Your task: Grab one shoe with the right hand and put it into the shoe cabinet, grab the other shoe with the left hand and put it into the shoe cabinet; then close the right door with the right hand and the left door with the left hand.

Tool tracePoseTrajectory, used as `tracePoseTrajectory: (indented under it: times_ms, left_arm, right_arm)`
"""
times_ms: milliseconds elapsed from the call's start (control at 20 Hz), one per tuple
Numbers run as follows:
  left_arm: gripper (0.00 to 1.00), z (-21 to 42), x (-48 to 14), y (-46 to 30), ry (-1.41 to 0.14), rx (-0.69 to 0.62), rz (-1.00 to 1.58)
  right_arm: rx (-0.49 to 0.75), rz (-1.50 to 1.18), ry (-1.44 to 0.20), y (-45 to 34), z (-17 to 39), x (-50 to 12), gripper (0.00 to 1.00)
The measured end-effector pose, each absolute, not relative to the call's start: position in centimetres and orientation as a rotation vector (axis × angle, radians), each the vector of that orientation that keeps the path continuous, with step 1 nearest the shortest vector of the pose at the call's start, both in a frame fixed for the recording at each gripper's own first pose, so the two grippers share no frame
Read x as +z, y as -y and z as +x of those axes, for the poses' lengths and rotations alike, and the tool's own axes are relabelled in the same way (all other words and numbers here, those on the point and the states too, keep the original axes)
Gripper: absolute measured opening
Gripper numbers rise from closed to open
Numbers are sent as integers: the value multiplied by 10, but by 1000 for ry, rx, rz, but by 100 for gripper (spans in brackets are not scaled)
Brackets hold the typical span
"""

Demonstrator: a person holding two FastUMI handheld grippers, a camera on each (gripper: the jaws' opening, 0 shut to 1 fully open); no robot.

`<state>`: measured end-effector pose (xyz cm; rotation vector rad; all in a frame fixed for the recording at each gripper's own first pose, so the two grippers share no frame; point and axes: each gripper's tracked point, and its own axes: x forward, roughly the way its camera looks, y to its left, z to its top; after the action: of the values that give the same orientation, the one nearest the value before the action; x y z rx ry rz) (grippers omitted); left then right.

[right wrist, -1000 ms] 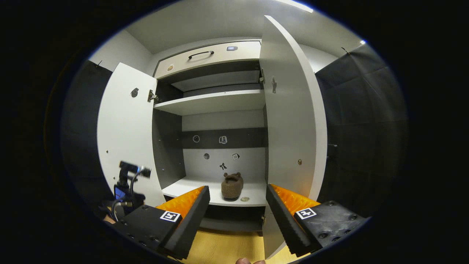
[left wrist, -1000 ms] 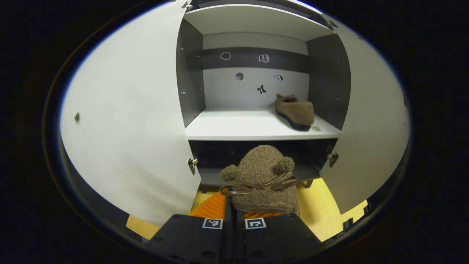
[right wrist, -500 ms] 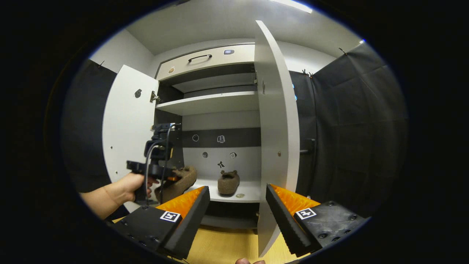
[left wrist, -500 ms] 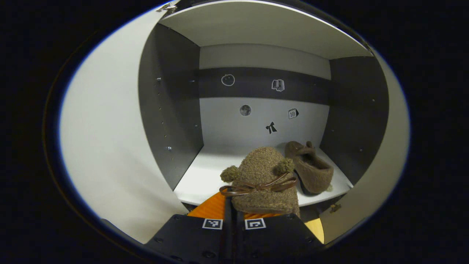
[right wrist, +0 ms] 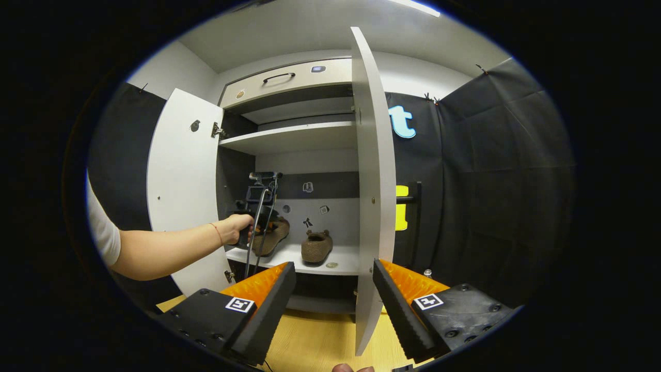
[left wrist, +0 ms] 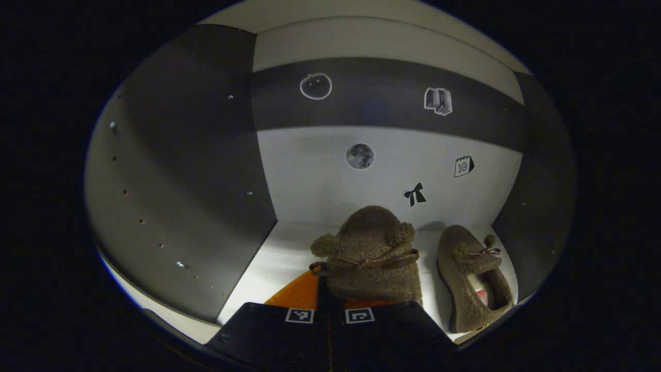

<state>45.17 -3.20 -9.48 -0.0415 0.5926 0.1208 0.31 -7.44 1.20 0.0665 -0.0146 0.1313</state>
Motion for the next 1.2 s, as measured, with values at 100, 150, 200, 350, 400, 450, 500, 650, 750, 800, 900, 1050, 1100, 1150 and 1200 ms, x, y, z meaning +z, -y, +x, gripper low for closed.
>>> tracePoseTrajectory:
  times_ms: [100, 150, 200, 350, 400, 450, 500, 650, 750, 800, 900, 1050, 1100, 1150, 1200]
  left_arm:
    - [8, 460, -110, 35, -630, 124, -6]
    - [8, 462, -115, 36, -644, 126, 4]
    - [7, 465, -118, 38, -652, 124, 10]
    - [7, 469, -123, 36, -662, 133, 33]
    - [8, 469, -127, 36, -678, 134, 37]
    - [10, 468, -132, 35, -695, 135, 41]
    - [12, 467, -133, 35, -705, 131, 43]
    - [21, 462, -130, 38, -709, 96, 67]
    - [26, 454, -126, 42, -709, 74, 69]
    - [29, 451, -122, 45, -694, 58, 67]
    - [39, 441, -115, 49, -658, 30, 63]
    - [63, 424, -100, 48, -584, 19, 78]
    - [65, 418, -93, 48, -553, 14, 79]
    - [70, 412, -86, 50, -518, 2, 75]
    - [72, 405, -79, 52, -494, -10, 77]
  right_arm:
    - [113, 63, 16, 81, 2, 12, 96]
    - [102, 58, 14, 85, 2, 12, 96]
    - [92, 56, 10, 88, 2, 11, 96]
    - [69, 70, 2, 98, -1, 9, 96]
    - [60, 70, -1, 101, -1, 8, 96]
    - [51, 66, -2, 105, -2, 8, 96]
    - [40, 59, -1, 109, -3, 7, 96]
    - [20, 60, -2, 116, -6, 8, 96]
    - [9, 66, -4, 119, -8, 8, 96]
    - [3, 67, -4, 121, -9, 8, 96]
    - [-8, 63, -3, 126, -10, 9, 96]
    - [-28, 75, 1, 132, -9, 14, 96]
    - [-35, 81, 1, 134, -10, 15, 96]
    - [-44, 86, 3, 137, -10, 16, 96]
    - [-54, 88, 6, 140, -10, 18, 96]
